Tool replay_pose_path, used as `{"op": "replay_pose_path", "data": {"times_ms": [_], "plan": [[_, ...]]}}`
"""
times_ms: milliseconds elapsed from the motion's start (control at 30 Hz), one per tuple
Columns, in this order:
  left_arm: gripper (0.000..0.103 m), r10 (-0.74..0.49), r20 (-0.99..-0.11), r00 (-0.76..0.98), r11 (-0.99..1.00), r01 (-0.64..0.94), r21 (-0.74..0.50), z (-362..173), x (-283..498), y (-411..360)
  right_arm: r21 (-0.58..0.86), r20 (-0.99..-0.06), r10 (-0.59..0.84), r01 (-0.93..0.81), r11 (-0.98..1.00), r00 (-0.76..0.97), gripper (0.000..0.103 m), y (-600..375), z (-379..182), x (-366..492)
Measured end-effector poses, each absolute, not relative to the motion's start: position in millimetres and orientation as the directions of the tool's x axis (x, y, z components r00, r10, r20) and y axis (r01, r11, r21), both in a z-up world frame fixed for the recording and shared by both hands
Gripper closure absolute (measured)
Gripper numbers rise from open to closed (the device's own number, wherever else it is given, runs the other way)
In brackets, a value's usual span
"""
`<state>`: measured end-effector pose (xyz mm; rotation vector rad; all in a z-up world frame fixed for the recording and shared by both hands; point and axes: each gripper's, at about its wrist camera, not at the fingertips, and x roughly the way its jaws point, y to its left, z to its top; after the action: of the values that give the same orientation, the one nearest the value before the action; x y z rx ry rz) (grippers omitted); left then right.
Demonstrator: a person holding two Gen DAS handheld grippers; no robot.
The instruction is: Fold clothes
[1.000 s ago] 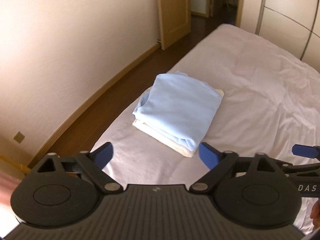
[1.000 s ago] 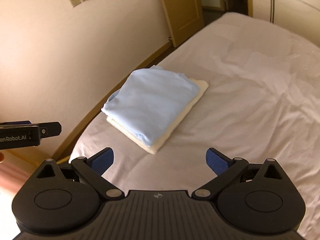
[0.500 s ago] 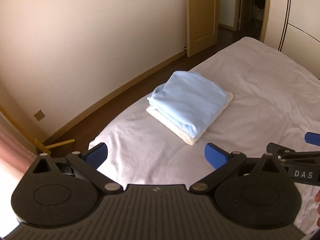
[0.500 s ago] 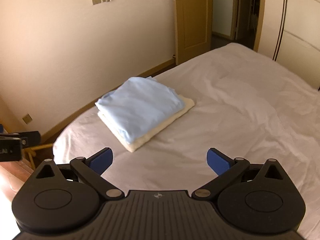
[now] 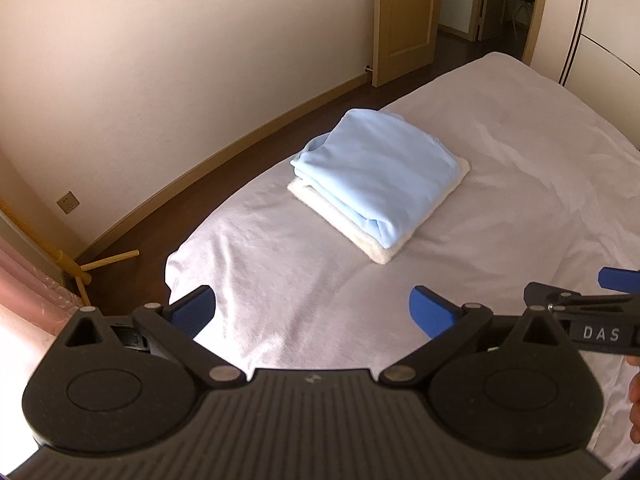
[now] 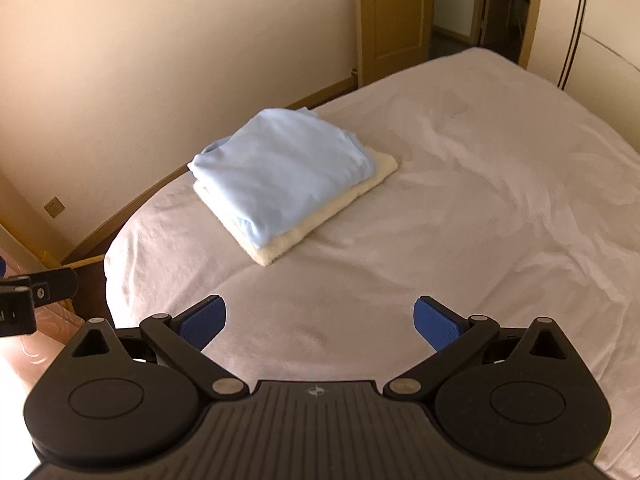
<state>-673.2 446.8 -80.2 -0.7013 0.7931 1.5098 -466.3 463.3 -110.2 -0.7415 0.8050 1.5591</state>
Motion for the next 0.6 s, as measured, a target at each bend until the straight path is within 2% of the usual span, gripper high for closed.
{"op": "replay_pose_path", "data": {"times_ms": [600], "plan": [[0.001,0.531,-0.846,-0.047,0.037,-0.996,0.079,-107.6,-692.9,525.6,0.093,-0.858,0.504,-0.995,-0.032,-0.096,0.000,530.8,-138.2,-485.0]]}}
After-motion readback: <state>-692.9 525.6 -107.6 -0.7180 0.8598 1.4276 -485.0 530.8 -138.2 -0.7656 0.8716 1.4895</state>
